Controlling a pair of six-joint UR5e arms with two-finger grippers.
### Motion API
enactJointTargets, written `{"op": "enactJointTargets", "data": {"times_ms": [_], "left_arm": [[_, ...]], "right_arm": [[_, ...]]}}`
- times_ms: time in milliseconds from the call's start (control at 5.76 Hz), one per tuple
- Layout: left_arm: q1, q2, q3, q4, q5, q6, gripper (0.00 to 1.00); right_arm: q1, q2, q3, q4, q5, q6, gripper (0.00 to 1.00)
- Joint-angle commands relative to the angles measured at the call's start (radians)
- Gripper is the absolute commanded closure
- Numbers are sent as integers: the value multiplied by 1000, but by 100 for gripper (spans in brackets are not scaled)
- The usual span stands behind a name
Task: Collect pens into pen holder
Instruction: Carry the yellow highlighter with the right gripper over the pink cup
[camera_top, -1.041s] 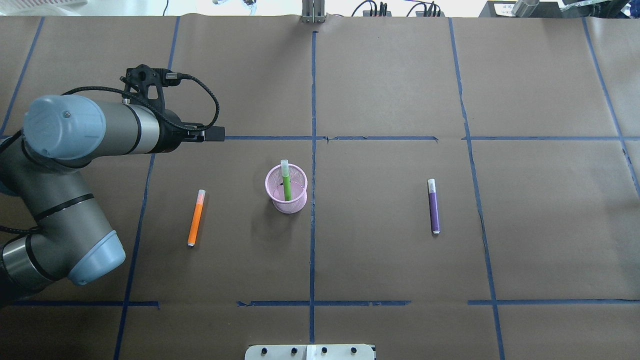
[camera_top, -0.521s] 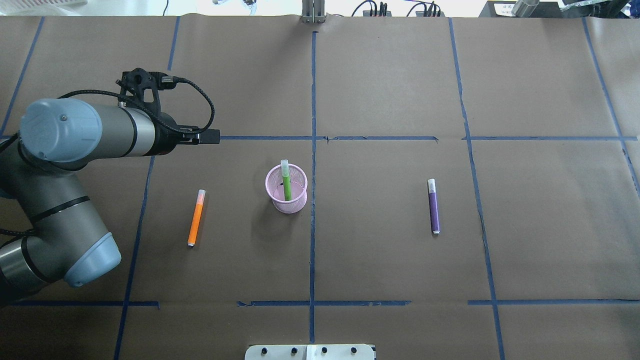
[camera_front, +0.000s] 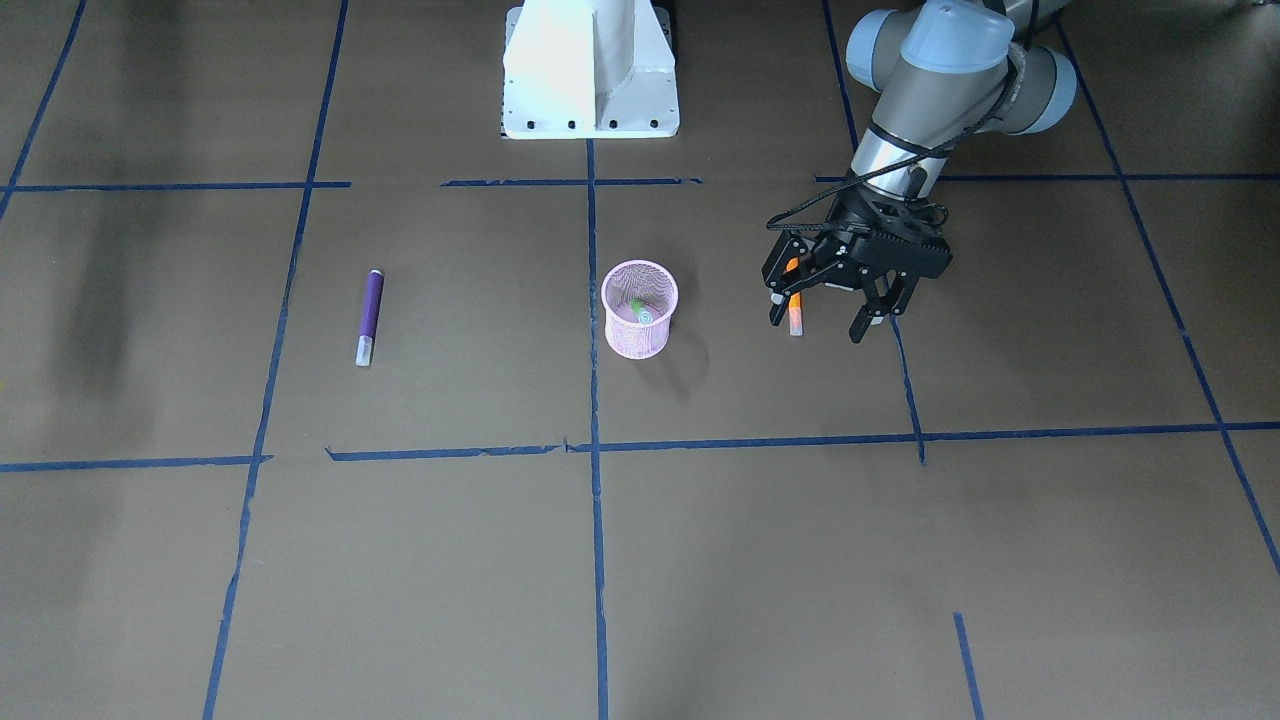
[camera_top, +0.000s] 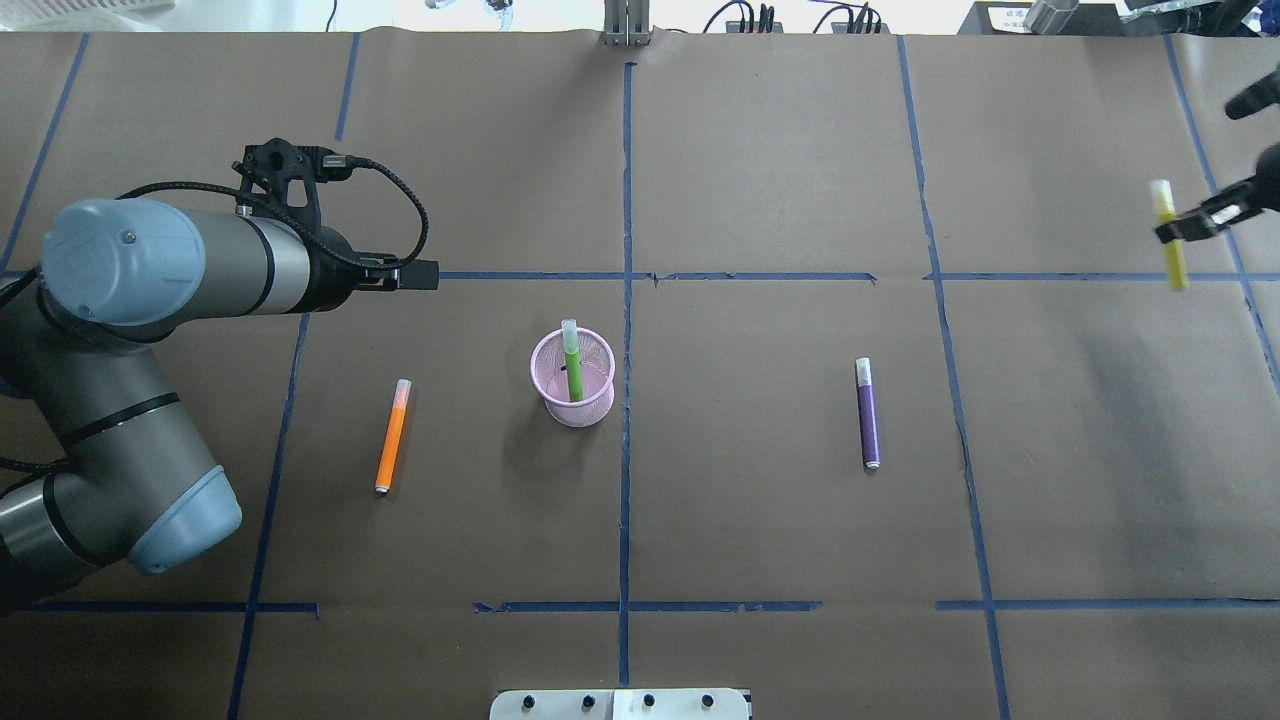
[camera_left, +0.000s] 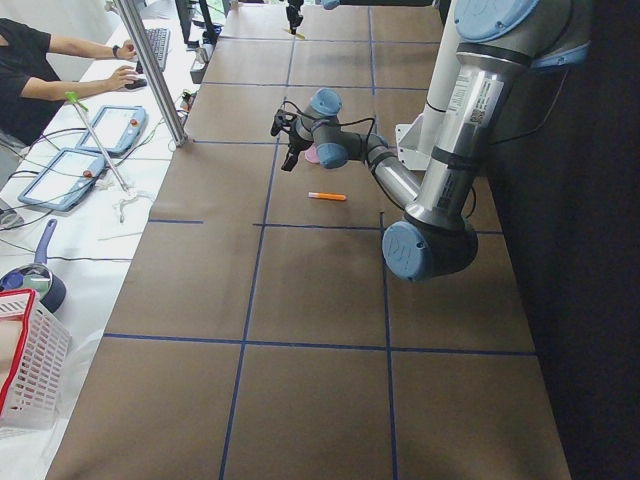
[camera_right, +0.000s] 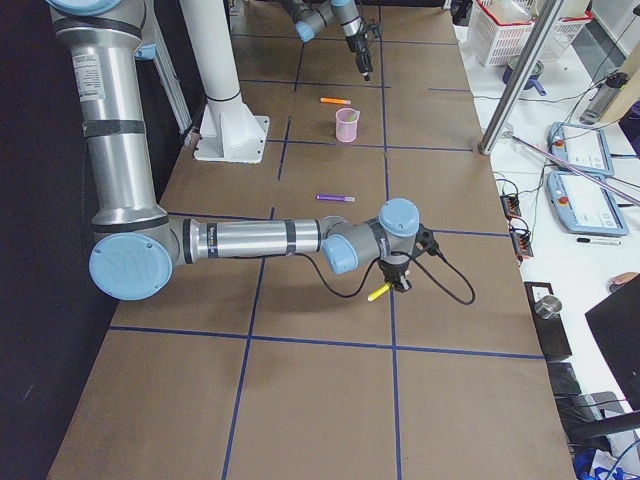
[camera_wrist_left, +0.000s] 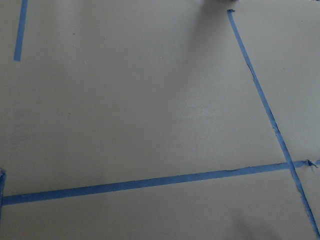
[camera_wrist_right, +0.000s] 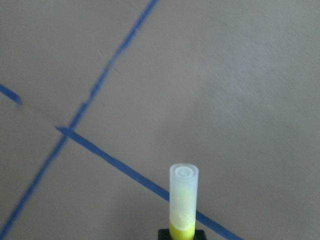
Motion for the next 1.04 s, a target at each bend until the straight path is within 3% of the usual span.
{"op": "enactJointTargets", "data": {"times_ms": [0,347,694,868], "left_arm": [[0,-1,9,0,0,6,0],[5,-1,18,0,0,6,0],[8,-1,29,0,0,9,0],[13,-10,53,2,0,10,0]], "right_arm": [[-161,170,60,159,-86,433,100],[-414,243,195,157,-455,642,100],[-613,364,194,143,-763,741,100],[-681,407,194,143,-877,776,100]]}}
